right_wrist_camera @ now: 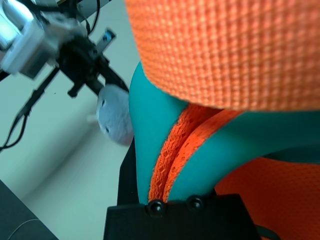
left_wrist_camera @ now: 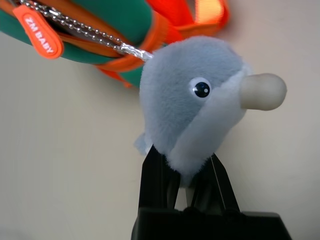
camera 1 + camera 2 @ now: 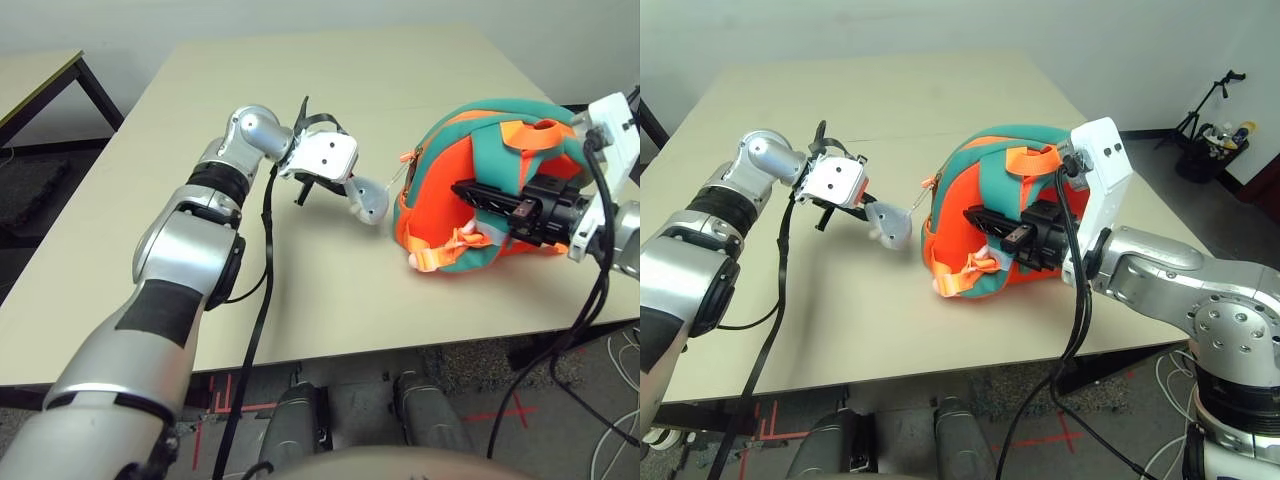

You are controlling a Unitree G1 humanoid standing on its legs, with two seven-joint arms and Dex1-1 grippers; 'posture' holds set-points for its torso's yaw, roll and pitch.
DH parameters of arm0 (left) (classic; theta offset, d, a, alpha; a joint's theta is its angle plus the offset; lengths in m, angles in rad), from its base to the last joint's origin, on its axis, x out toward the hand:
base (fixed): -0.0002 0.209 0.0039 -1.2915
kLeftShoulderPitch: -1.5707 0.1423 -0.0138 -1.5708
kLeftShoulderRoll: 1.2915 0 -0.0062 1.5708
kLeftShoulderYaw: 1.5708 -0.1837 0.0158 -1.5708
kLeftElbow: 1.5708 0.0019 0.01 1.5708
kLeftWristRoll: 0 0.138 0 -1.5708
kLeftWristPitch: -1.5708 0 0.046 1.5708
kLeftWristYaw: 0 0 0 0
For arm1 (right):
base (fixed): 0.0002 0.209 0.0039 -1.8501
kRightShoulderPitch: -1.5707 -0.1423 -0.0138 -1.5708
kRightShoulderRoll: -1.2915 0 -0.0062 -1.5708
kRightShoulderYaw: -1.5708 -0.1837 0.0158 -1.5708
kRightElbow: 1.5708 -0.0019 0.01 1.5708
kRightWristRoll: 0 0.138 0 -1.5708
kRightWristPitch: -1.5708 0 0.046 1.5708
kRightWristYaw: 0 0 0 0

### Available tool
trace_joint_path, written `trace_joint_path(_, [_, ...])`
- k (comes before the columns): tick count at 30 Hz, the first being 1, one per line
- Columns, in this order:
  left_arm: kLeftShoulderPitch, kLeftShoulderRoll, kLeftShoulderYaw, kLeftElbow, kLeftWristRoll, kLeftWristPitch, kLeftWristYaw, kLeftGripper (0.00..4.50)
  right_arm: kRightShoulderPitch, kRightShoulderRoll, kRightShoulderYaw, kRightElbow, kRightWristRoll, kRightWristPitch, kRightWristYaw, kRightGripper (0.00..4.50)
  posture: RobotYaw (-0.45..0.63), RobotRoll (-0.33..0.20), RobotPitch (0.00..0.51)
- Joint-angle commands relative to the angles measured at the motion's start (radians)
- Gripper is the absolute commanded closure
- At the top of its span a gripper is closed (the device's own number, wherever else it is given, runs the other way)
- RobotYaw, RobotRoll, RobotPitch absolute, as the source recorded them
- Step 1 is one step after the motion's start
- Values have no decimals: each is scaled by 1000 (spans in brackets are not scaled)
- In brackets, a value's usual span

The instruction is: Put the pencil case into the backpack and zip it.

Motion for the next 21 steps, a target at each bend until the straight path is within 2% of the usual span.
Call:
trace_joint_path(1, [76,7,-27,-21,4,-13,-50,4434,-15,11,16,-9,-4,2,20,4349,-187,0,57])
trace_joint_path(7, [174,-9,-37,-60,-3,7,-49,4435,-10,13,11,-11,-5,8,23,4349,-194,0,57])
trace_joint_path(10, [182,-28,-9,-92,-36,88,0,4437,-1,8,2,-13,5,13,17,4349,-201,0,60])
trace_joint_path(13, [199,-72,101,-227,-190,409,42,4447,21,-8,-18,-17,31,26,6,4349,-204,0,63])
trace_joint_path(16, [280,-50,182,-588,-344,876,88,3445,56,-49,-61,-13,97,43,-9,3357,-200,0,59])
trace_joint_path(18, [345,0,225,-844,-440,1202,130,2780,69,-99,-92,8,173,63,-26,2743,-200,0,56])
trace_joint_path(21, [410,96,270,-1105,-553,1561,192,1725,103,-205,-137,43,278,98,-36,1715,-185,0,51])
